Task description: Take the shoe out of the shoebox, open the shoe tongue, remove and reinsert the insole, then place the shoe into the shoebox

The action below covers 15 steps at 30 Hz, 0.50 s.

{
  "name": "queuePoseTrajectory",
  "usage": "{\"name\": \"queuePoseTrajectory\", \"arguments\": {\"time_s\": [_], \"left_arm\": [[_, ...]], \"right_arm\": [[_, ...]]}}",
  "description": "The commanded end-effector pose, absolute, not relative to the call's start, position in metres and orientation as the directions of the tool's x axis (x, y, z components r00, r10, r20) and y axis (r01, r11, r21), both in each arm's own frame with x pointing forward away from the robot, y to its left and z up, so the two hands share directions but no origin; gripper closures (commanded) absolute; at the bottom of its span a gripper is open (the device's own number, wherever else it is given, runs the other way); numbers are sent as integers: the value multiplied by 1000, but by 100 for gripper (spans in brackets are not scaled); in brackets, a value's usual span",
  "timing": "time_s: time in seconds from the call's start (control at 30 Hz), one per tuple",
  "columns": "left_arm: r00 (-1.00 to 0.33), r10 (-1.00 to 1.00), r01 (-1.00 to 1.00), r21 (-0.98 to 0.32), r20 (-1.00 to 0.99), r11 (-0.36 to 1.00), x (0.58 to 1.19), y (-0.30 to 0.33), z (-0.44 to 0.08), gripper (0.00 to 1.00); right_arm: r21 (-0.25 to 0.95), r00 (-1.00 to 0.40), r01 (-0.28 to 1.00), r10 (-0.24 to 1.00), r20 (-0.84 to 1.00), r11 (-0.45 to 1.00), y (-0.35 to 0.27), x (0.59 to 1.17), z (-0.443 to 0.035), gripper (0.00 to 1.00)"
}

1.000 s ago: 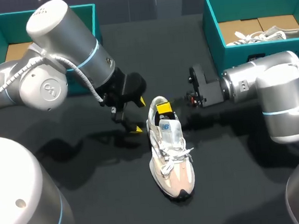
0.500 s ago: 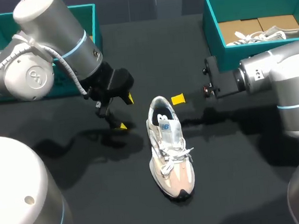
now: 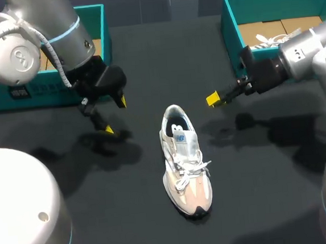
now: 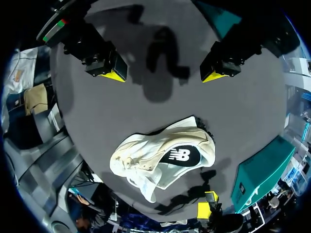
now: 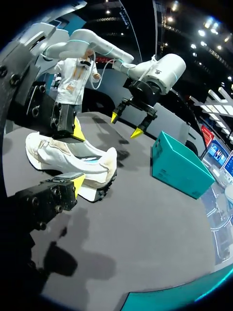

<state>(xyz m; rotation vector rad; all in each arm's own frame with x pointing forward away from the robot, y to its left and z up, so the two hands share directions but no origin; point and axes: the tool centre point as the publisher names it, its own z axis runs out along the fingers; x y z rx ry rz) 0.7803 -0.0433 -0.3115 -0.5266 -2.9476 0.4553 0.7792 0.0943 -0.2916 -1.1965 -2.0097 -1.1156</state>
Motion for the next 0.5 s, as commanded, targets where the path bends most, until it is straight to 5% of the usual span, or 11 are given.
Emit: {"name": "queuePoseTrajectory", "arguments": {"time_s": [0.03, 0.3, 0.5], "left_arm": [[-922, 377, 335, -309, 86, 890, 792, -31, -301, 0], [-905, 413, 367, -295, 107, 882, 804, -8, -285, 0], [-877, 466, 415, -307, 115, 857, 809, 6, -270, 0]], "right_arm": [[206, -398, 906, 575, 715, 370, 75, 782, -271, 62], [-4, -310, 919, 726, 615, 395, 72, 785, -257, 62], [10, -298, 941, 816, 495, 338, 78, 775, -245, 69]]}}
